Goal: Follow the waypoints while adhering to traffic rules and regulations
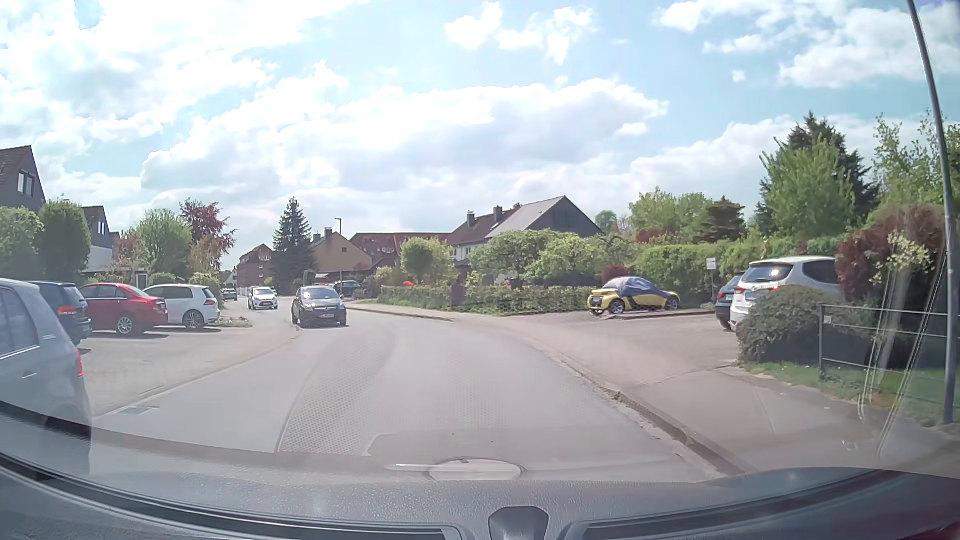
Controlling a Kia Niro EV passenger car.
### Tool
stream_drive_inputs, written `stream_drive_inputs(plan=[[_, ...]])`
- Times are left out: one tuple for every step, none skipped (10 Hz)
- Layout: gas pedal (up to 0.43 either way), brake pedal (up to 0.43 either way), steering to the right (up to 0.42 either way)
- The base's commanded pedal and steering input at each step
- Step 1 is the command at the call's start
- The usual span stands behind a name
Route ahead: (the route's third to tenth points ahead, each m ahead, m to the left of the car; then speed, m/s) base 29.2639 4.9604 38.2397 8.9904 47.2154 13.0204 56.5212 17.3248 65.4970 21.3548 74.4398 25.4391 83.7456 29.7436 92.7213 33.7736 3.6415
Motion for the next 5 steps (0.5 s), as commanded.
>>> stream_drive_inputs(plan=[[0.000, 0.000, -0.022], [0.000, 0.000, -0.021], [0.000, 0.012, -0.020], [0.000, 0.018, -0.020], [0.000, 0.061, -0.019]])
